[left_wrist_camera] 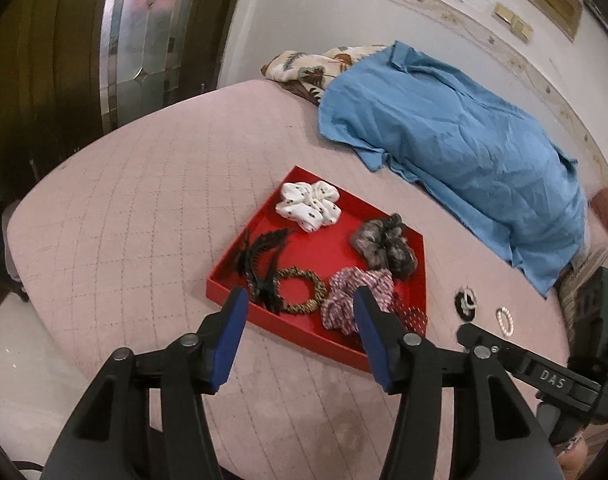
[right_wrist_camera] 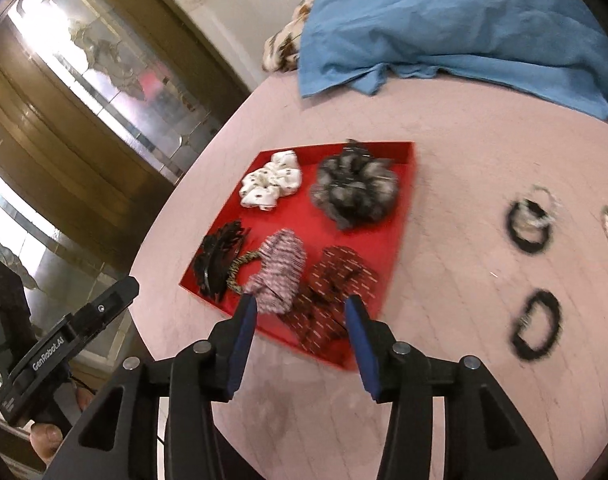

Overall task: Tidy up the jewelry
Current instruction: 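Move both open tools back toward the remaining bracelets and hair ties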

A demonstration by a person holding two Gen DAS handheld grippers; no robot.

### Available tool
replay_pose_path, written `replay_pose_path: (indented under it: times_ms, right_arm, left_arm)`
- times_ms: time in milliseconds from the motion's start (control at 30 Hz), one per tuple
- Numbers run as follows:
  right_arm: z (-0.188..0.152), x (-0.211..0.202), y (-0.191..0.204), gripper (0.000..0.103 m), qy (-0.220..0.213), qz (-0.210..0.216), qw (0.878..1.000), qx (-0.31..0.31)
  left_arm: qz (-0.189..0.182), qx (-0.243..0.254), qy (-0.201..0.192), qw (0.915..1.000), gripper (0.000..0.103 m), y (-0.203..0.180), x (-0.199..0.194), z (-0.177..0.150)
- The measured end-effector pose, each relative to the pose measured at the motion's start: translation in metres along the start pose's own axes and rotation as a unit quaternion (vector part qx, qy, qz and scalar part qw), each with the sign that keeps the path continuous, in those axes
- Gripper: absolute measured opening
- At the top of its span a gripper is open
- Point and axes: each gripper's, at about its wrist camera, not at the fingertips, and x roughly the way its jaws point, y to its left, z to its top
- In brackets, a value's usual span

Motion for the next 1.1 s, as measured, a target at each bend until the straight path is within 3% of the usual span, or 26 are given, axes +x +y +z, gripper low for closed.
replay_pose_path:
  times_ms: [267,467,667,867,1000,1100]
  right_arm:
    - [-0.029,-0.037,-0.037,0.051,-0.024,-0.028,0.999,0.036]
    - [-0.046,-0.063,-0.055,0.056,-0.055,-0.069,0.995,0.048]
    - [-0.059,-0.089,-0.069,0.063,-0.085,-0.103,0.990,0.053]
    - [-0.074,-0.110,-0.079,0.066,-0.113,-0.174,0.978,0.034]
    - [-0.085,-0.122,-0.081,0.068,-0.135,-0.240,0.961,0.007]
    - [-0.088,-0.127,-0.081,0.071,-0.140,-0.253,0.957,-0.009]
  left_arm:
    - [0.034,0.089,-0.016,0.9953,0.060,-0.053,-0.015,-0.019]
    - [0.052,0.153,-0.032,0.9863,0.066,-0.092,-0.027,-0.034]
    - [0.047,0.197,-0.035,0.9787,0.069,-0.122,-0.034,-0.048]
    - [0.035,0.210,-0.017,0.9768,0.069,-0.142,-0.035,-0.061]
    - [0.042,0.231,-0.001,0.9721,0.069,-0.155,-0.029,-0.073]
    - [0.043,0.243,0.011,0.9689,0.069,-0.163,-0.023,-0.082]
